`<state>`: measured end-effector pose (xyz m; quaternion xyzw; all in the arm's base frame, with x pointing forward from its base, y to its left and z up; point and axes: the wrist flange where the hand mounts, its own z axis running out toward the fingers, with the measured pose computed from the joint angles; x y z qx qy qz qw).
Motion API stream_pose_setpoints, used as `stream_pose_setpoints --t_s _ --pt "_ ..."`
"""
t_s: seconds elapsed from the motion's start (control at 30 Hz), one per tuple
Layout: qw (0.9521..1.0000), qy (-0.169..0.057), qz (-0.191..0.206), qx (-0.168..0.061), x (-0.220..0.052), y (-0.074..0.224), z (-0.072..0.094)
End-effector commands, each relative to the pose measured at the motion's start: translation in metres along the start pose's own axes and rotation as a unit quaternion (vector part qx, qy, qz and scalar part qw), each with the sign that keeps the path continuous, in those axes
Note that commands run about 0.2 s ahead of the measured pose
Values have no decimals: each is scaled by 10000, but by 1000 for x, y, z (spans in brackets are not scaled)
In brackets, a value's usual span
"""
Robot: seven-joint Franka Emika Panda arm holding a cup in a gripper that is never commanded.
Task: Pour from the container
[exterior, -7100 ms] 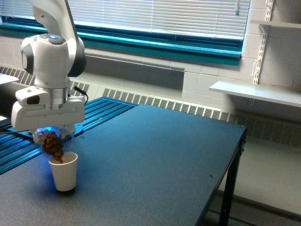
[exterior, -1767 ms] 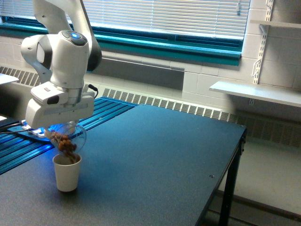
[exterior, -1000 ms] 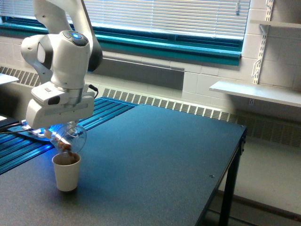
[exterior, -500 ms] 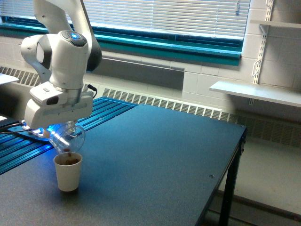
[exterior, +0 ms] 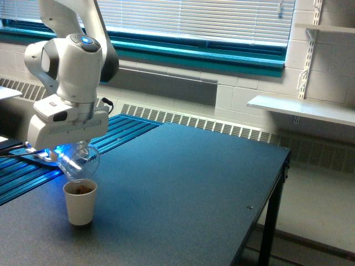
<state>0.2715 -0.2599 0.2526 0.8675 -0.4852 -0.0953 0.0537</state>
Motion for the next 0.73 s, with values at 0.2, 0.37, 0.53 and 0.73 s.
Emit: stream_pose_setpoints --t_s 0.2,0.37,0.53,0.73 --pt "10000 33 -43 68 -3 3 -7" --pt "9999 81 1 82 -3 6 -10" --pt "9999 105 12 109 -3 7 -13" --pt "9998 163 22 127 -3 9 -16"
